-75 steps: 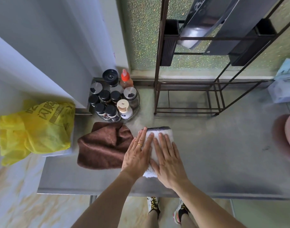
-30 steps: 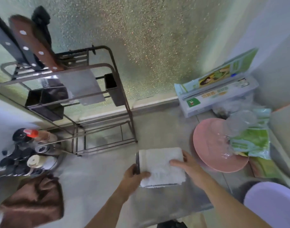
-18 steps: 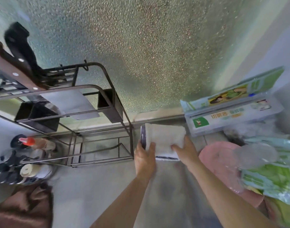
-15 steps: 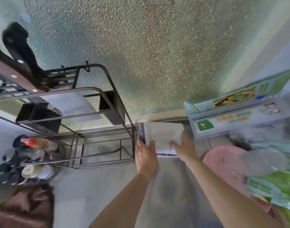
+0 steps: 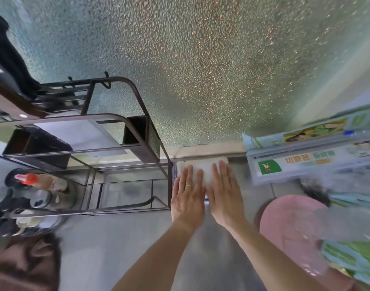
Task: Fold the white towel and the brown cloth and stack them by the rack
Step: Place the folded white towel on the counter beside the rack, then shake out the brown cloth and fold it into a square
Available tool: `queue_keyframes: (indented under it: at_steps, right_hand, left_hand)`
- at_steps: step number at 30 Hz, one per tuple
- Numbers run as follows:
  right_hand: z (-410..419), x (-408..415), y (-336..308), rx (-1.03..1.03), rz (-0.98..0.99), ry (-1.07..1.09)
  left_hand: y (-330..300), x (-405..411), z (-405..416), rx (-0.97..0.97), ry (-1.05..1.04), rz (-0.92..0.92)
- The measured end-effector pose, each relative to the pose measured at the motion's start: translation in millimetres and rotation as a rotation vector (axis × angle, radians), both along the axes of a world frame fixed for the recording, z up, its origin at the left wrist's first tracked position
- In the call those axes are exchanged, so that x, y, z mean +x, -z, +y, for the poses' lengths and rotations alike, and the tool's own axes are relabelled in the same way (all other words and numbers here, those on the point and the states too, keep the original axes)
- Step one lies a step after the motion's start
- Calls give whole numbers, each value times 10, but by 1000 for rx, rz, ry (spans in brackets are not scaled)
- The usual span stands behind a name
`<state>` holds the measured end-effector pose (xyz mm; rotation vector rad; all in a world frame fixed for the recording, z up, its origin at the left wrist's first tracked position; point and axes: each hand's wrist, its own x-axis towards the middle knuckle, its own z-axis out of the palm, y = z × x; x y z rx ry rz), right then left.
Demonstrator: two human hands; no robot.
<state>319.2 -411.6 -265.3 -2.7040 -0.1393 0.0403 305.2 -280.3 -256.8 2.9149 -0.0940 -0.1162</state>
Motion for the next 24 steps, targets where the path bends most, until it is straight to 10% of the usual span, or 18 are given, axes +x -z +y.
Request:
queue_keyframes:
  at_steps: [15,24]
  right_hand:
    - [236,-696,-184,-182,-17,54]
    - [1962,-1915,-159,-24,2,-126]
  left_hand:
    - [-117,-601,277,-152,223,-46]
    - [-307,-1685,1868,-277,47,0]
